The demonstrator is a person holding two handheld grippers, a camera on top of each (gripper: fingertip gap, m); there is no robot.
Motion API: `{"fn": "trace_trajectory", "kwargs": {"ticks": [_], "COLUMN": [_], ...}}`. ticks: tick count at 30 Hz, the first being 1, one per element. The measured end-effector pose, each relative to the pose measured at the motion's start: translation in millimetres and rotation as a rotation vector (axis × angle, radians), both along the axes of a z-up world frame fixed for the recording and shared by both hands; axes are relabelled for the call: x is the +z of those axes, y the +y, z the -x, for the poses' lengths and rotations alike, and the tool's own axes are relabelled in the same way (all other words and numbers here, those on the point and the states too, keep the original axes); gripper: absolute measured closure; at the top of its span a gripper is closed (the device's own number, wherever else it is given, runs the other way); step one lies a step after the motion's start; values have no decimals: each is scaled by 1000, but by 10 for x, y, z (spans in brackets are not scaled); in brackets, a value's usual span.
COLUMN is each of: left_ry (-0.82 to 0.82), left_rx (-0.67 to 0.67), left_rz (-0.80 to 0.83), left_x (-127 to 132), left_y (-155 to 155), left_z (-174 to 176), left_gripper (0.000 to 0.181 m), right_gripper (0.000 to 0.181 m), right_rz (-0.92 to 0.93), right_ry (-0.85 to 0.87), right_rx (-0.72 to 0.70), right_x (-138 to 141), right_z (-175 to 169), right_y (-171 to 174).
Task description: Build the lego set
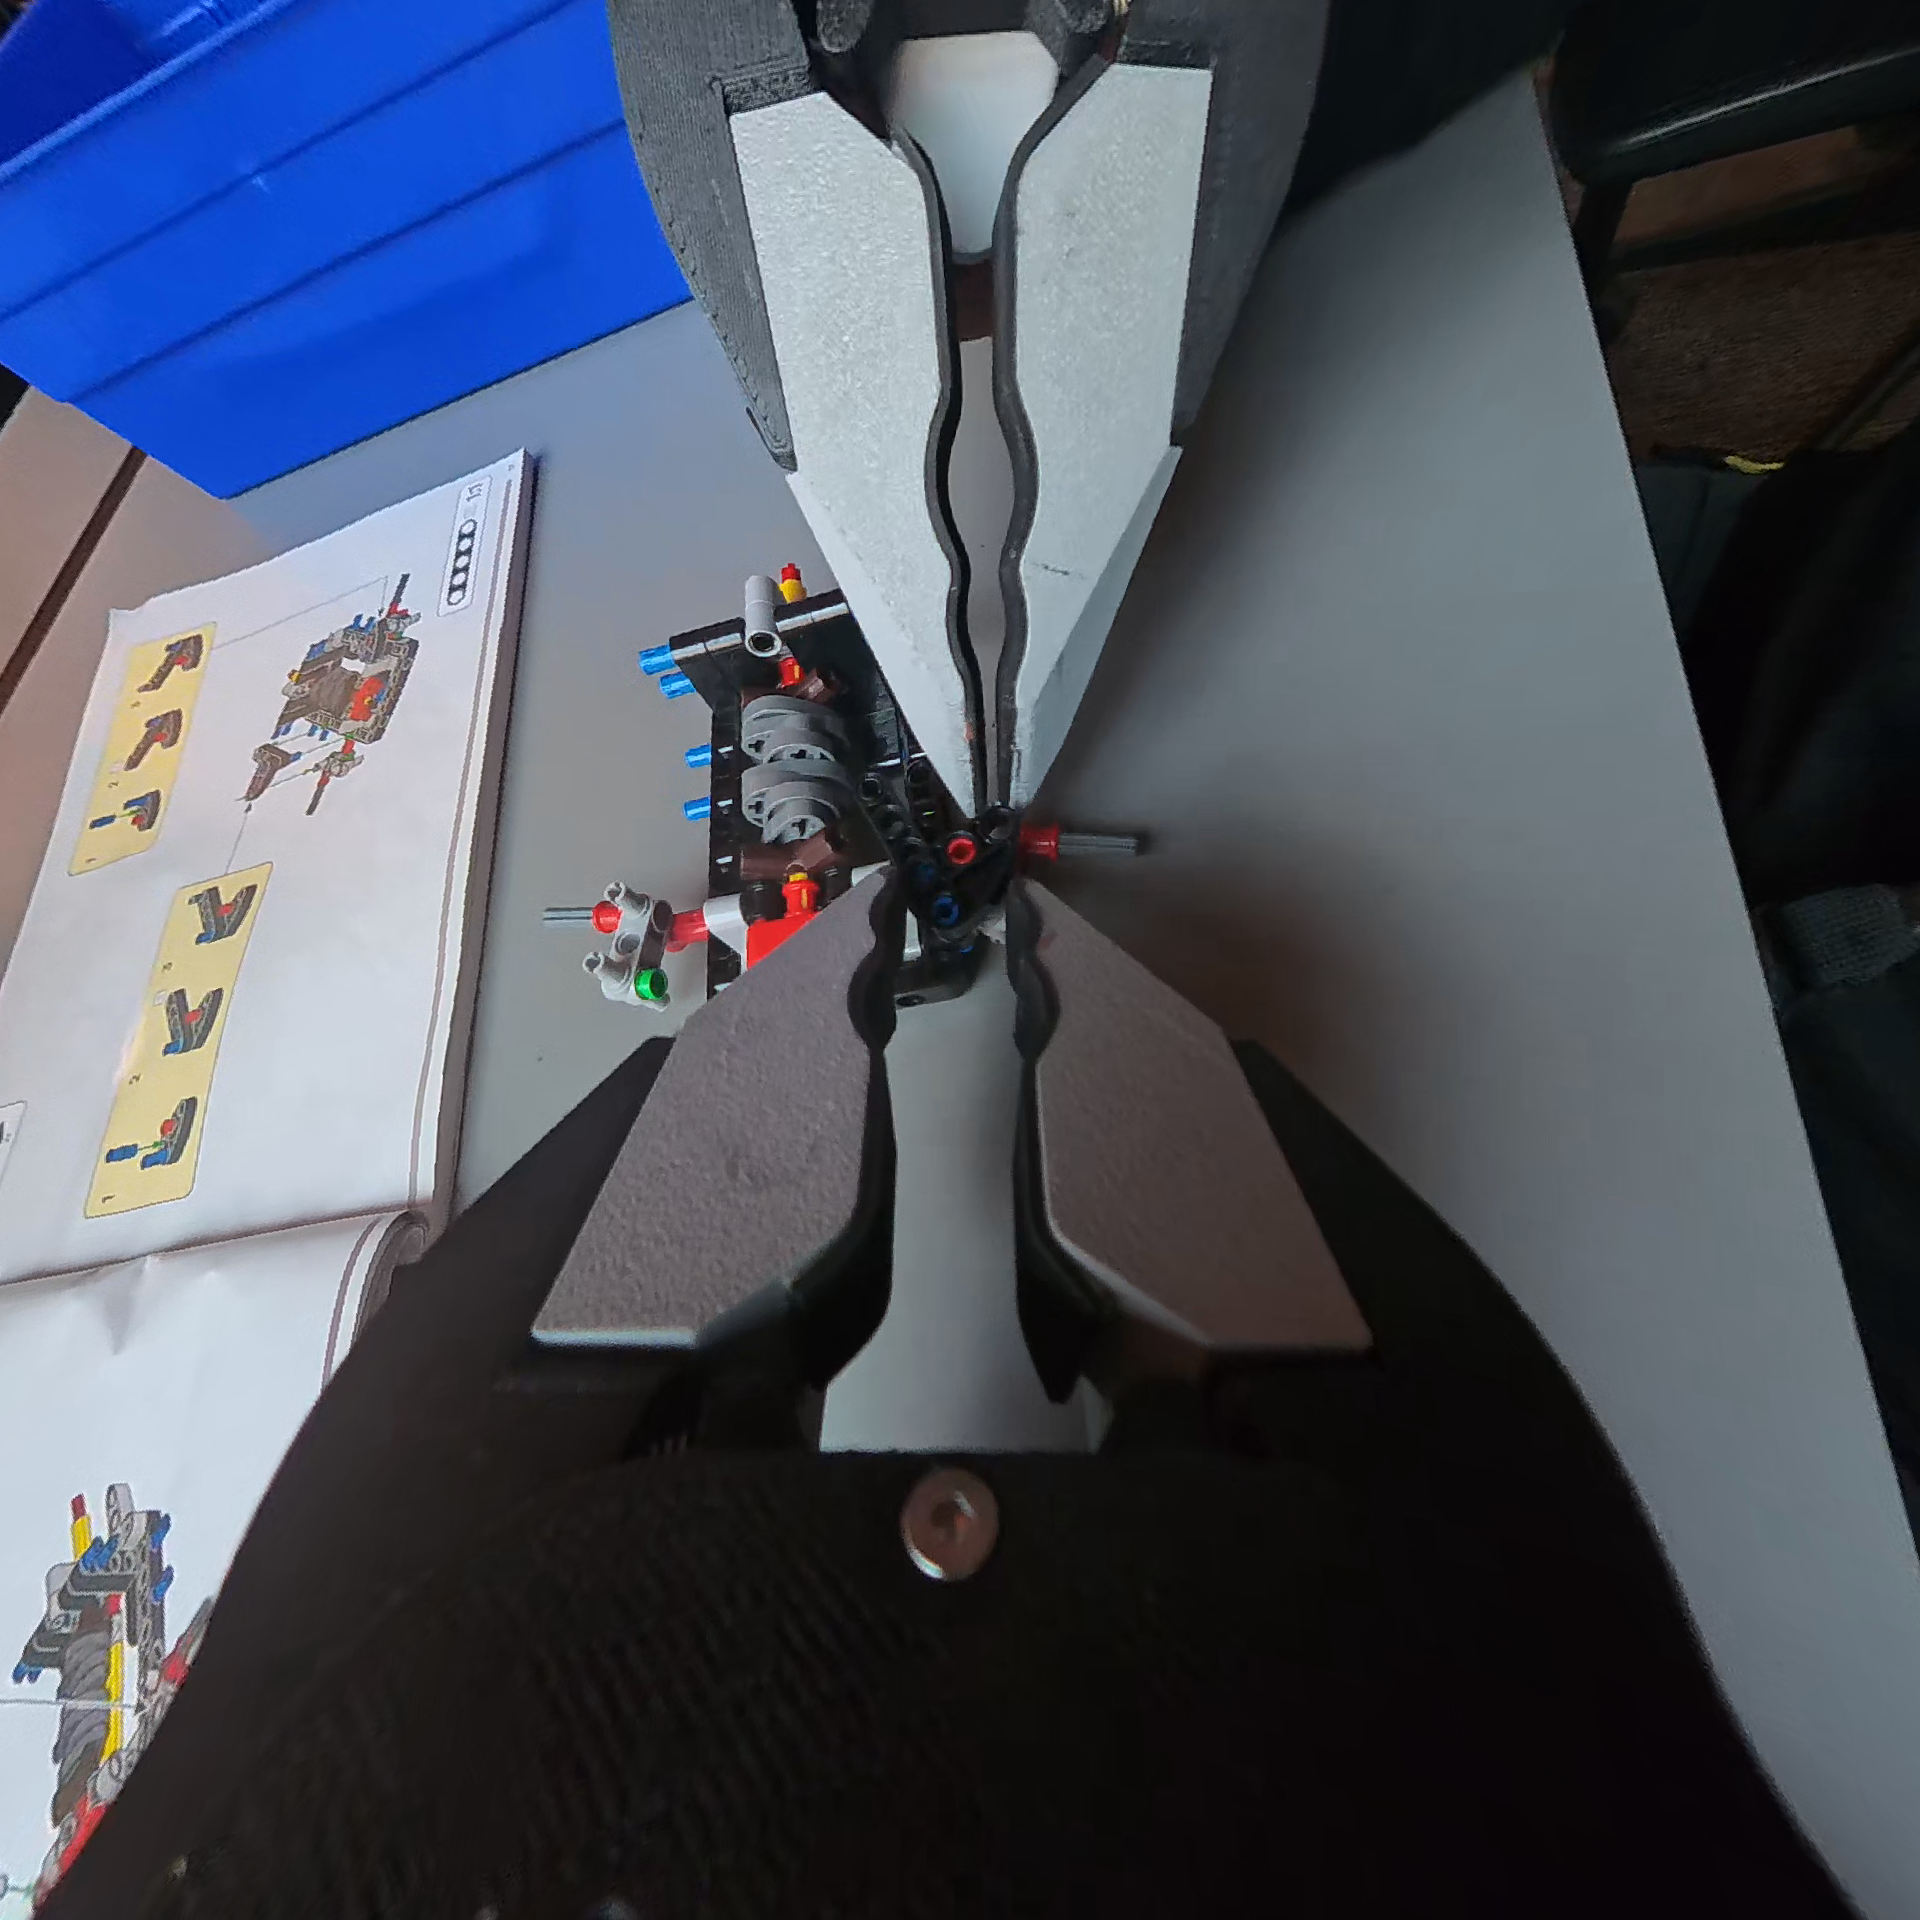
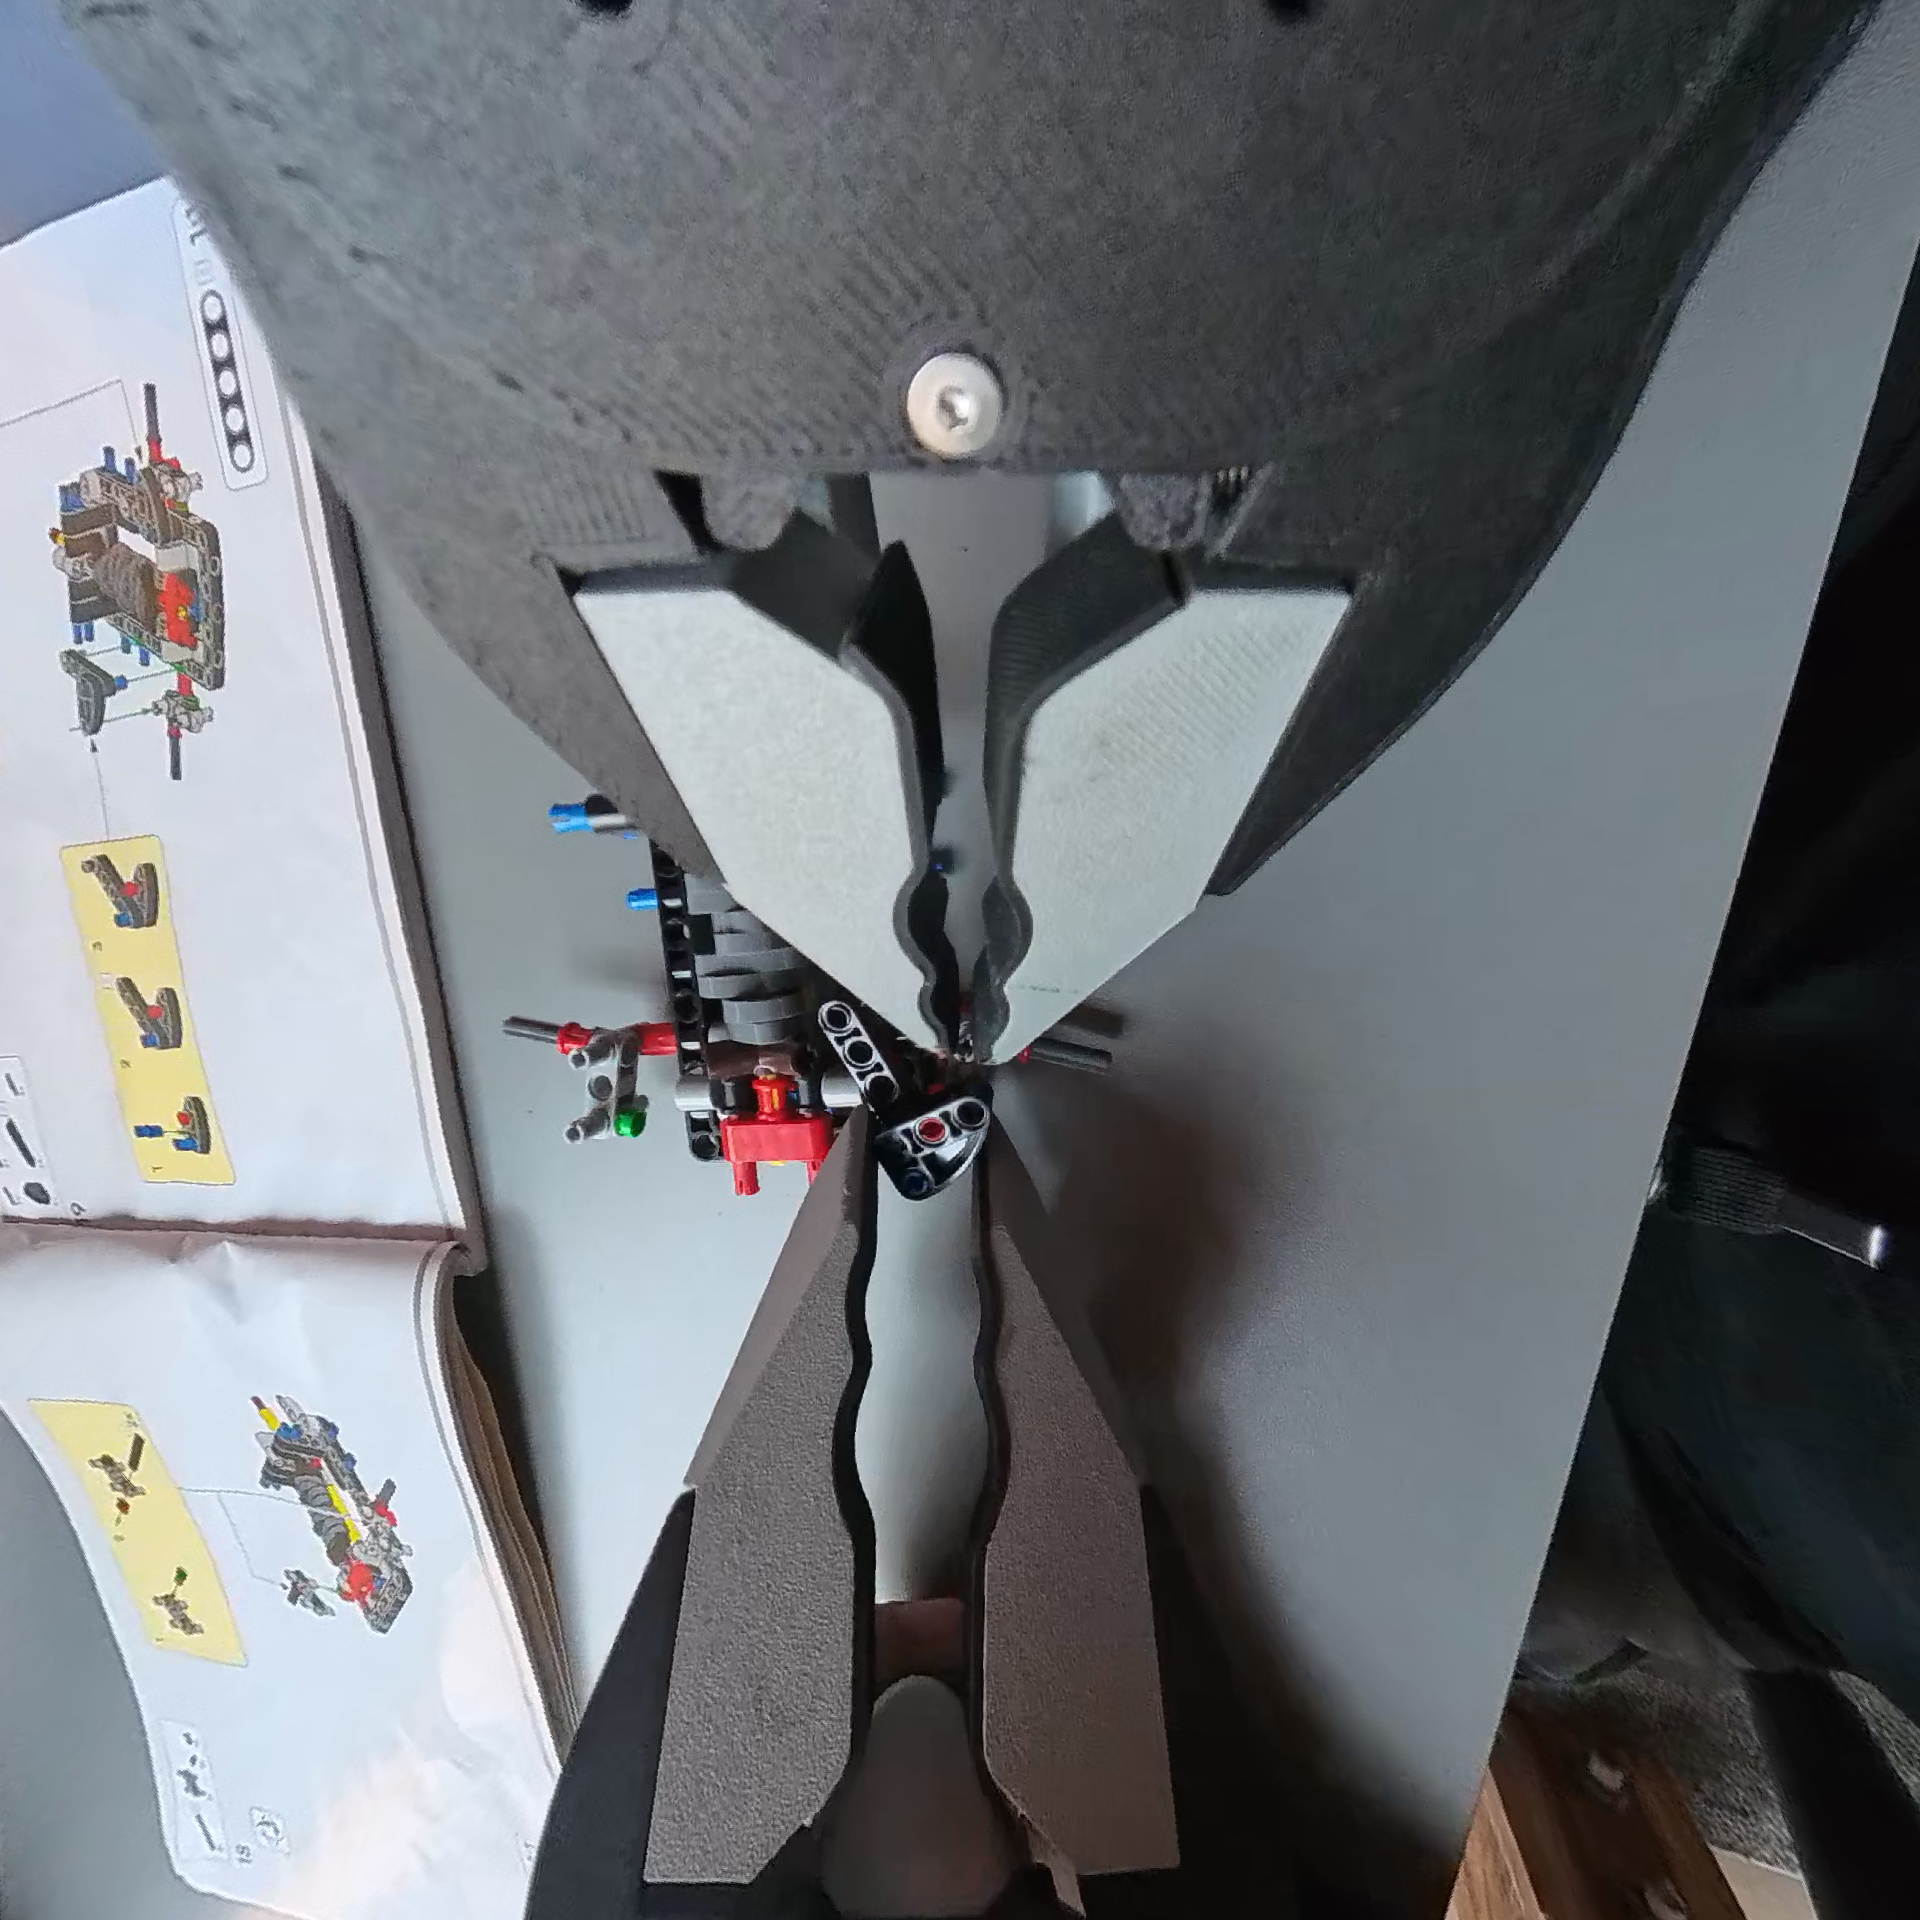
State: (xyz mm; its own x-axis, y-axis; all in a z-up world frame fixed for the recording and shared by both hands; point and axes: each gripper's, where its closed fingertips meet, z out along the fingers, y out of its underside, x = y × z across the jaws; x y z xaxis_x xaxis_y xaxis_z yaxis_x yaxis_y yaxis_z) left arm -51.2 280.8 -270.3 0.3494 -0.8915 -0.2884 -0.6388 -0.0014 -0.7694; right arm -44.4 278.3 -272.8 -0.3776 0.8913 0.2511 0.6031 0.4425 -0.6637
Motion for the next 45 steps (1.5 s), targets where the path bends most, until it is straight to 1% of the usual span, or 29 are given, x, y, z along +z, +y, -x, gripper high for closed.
{"fn": "trace_trajectory", "kwargs": {"ticks": [9,11,13,16,17,18,21,23,25,28,31,33,35,37,41,45], "left_ry": [4,-7,-13,-35,-46,-57,-76,-50,-3,77,159,206,258,292,325,344], "left_rx": [-14,-41,-15,-6,-1,0,-26,-47,-81,-134,-171,-207,-234,-246,-250,-203], "left_rz": [-11,-9,-24,-15,-14,-9,11,-10,-36,-50,-80,-121,-177,-208,-221,-238], "left_x": [0,12,32,59,75,89,130,156,171,180,233,272,293,304,274,264], "left_y": [1,-36,1,11,18,17,-31,-52,-73,-94,-106,-138,-144,-132,-117,-56], "left_z": [25,17,39,60,68,72,45,17,-7,-37,-101,-170,-219,-249,-269,-233], "left_gripper": [165,165,166,166,166,166,166,166,166,166,166,166,166,166,167,166], "right_gripper": [181,181,181,181,174,172,166,170,169,156,138,135,137,150,152,153], "right_rz": [18,105,157,118,107,113,118,115,93,131,242,262,254,269,272,261], "right_ry": [26,26,44,72,84,90,122,176,235,283,243,230,220,191,175,201], "right_rx": [-6,11,-12,-15,-8,13,13,16,4,-13,-8,2,21,53,56,23], "right_x": [-1,6,41,37,41,51,114,218,348,479,464,447,424,379,334,321], "right_z": [24,13,14,7,8,1,-11,-37,-72,-105,-90,-68,-66,-98,-109,-67], "right_y": [-2,-43,-12,8,-1,-38,-26,-2,60,115,30,-29,-80,-140,-153,-100]}}
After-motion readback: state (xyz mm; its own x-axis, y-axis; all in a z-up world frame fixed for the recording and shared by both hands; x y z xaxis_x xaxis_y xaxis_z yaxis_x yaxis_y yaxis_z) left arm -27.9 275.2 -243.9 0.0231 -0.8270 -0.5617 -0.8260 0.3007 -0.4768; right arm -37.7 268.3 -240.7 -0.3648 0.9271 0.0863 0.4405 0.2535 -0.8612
